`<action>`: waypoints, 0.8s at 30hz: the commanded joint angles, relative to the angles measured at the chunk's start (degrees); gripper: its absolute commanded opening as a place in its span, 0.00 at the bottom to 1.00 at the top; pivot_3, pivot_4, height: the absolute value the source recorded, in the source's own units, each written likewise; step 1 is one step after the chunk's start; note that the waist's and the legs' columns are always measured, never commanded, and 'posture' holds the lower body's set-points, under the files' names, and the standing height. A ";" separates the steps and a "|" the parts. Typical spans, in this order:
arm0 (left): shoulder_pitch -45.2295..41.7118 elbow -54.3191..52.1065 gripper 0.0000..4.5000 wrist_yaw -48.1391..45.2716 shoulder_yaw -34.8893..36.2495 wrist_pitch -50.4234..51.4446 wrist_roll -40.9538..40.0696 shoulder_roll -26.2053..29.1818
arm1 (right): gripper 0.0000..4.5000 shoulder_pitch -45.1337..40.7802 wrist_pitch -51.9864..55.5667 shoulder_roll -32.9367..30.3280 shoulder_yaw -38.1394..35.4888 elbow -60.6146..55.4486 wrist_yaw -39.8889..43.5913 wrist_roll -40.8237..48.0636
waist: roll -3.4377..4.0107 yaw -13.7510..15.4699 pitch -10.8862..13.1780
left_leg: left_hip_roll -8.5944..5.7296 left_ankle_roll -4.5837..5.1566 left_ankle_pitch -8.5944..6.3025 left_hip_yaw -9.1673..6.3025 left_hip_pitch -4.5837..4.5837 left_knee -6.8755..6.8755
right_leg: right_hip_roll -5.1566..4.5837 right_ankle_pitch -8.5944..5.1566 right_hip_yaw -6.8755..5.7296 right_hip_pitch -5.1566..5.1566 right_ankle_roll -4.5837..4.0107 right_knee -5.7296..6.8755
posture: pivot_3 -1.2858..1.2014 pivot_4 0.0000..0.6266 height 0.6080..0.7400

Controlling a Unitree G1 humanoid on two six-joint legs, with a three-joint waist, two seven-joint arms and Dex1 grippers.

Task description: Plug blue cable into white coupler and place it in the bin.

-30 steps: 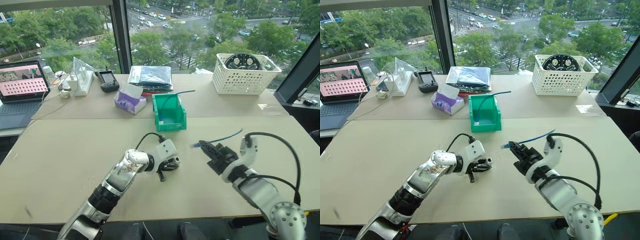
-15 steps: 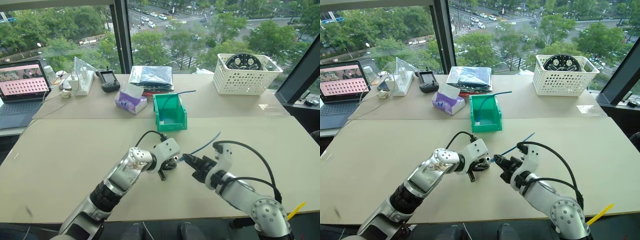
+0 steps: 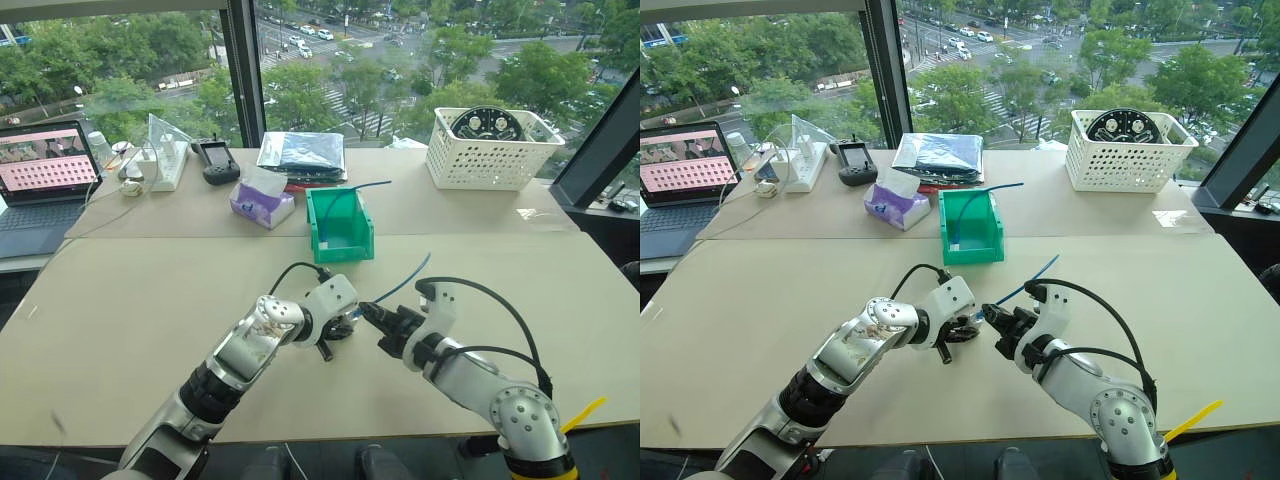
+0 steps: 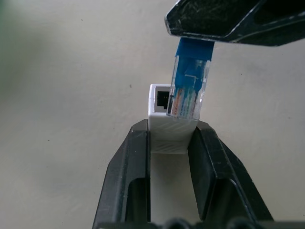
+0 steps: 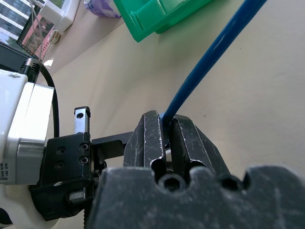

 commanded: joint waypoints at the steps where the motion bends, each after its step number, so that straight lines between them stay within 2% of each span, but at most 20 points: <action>1: 0.58 -1.01 0.14 0.53 -0.09 0.86 -1.18 -0.11 | 0.00 -0.24 1.42 0.46 -0.64 0.38 0.40 -1.43 | 0.00 0.00 0.00 | 0.00 0.00 0.00 0.00 0.00 0.00 | 0.00 0.00 0.00 0.00 0.00 0.00 | 0.52 0.24 1.00; 24: 0.81 -0.93 0.14 2.24 0.14 1.33 -4.57 0.33 | 0.00 0.18 3.51 3.27 -2.77 0.70 2.90 -6.64 | 0.00 -0.01 0.00 | -0.01 0.00 0.00 0.00 0.01 0.00 | 0.00 0.00 0.00 0.00 0.00 0.01 | 0.52 0.24 1.00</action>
